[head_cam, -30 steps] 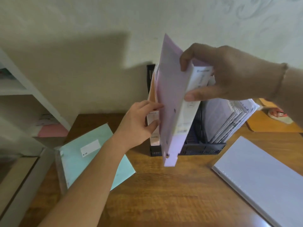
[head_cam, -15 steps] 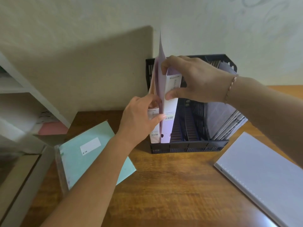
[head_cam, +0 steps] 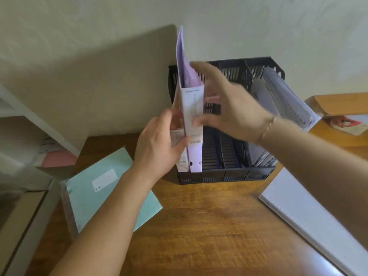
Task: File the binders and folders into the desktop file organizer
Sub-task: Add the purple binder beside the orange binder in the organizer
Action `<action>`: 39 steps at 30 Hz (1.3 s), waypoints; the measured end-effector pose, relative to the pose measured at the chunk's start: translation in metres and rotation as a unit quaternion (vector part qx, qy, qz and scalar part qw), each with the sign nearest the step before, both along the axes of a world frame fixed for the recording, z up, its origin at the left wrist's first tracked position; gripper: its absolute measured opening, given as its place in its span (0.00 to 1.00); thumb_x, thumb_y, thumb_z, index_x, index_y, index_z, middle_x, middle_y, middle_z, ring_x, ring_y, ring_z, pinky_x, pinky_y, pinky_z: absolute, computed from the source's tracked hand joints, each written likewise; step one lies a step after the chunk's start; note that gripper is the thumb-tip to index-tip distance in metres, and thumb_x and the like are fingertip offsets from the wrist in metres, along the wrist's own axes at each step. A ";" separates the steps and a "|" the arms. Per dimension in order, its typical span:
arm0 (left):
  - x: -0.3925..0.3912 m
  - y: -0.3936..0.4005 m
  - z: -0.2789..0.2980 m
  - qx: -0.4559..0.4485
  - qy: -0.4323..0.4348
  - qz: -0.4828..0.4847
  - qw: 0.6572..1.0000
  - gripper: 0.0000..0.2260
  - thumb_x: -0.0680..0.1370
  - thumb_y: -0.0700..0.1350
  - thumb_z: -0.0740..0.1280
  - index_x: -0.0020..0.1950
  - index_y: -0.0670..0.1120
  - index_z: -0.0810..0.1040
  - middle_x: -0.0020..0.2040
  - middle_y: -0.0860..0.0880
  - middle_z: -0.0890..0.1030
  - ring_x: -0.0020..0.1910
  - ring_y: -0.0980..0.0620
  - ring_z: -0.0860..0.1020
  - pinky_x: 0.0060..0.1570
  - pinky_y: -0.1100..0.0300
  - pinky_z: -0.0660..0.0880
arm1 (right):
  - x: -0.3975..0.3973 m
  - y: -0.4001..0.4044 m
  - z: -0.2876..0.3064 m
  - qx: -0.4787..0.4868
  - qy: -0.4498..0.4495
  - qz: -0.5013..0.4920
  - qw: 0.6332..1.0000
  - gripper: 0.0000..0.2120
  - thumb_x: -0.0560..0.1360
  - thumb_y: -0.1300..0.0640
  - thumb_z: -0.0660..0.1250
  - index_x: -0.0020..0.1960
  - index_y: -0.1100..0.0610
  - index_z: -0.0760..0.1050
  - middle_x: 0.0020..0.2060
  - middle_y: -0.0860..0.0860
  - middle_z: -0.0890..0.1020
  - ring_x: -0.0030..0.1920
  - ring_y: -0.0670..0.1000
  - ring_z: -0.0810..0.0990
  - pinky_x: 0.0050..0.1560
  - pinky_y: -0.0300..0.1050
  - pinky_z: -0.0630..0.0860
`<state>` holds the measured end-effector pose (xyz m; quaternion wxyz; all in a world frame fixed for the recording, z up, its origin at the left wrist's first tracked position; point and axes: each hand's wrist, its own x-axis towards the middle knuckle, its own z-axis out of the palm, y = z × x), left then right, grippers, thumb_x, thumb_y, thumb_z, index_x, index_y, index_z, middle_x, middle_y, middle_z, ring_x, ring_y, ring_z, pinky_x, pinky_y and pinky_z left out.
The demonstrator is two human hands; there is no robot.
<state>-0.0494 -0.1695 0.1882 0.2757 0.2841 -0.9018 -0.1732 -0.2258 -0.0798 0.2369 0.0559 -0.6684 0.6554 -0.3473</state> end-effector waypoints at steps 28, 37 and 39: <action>-0.001 -0.004 -0.007 -0.026 0.003 0.019 0.999 0.23 0.67 0.51 0.77 0.45 0.50 0.61 0.39 0.56 0.67 0.41 0.52 0.70 0.38 0.68 0.62 | 0.047 0.000 -0.216 0.126 -0.033 -0.301 0.945 0.09 0.77 0.47 0.67 0.53 0.49 0.81 0.39 0.48 0.86 0.43 0.48 0.83 0.73 0.38 0.42; -0.001 -0.001 -0.004 -0.029 -0.007 0.018 0.999 0.25 0.67 0.47 0.79 0.49 0.53 0.61 0.38 0.61 0.66 0.41 0.55 0.69 0.39 0.71 0.62 | 0.047 0.001 -0.231 0.064 0.009 -0.289 0.955 0.08 0.73 0.46 0.70 0.43 0.50 0.82 0.34 0.47 0.85 0.35 0.46 0.83 0.74 0.48 0.54; 0.000 0.000 -0.004 -0.018 -0.014 0.023 0.999 0.24 0.68 0.47 0.78 0.50 0.51 0.63 0.38 0.61 0.65 0.40 0.57 0.69 0.37 0.71 0.63 | 0.044 0.004 -0.235 0.049 0.030 -0.273 0.960 0.08 0.74 0.46 0.69 0.44 0.50 0.83 0.35 0.47 0.85 0.36 0.46 0.83 0.74 0.49 0.55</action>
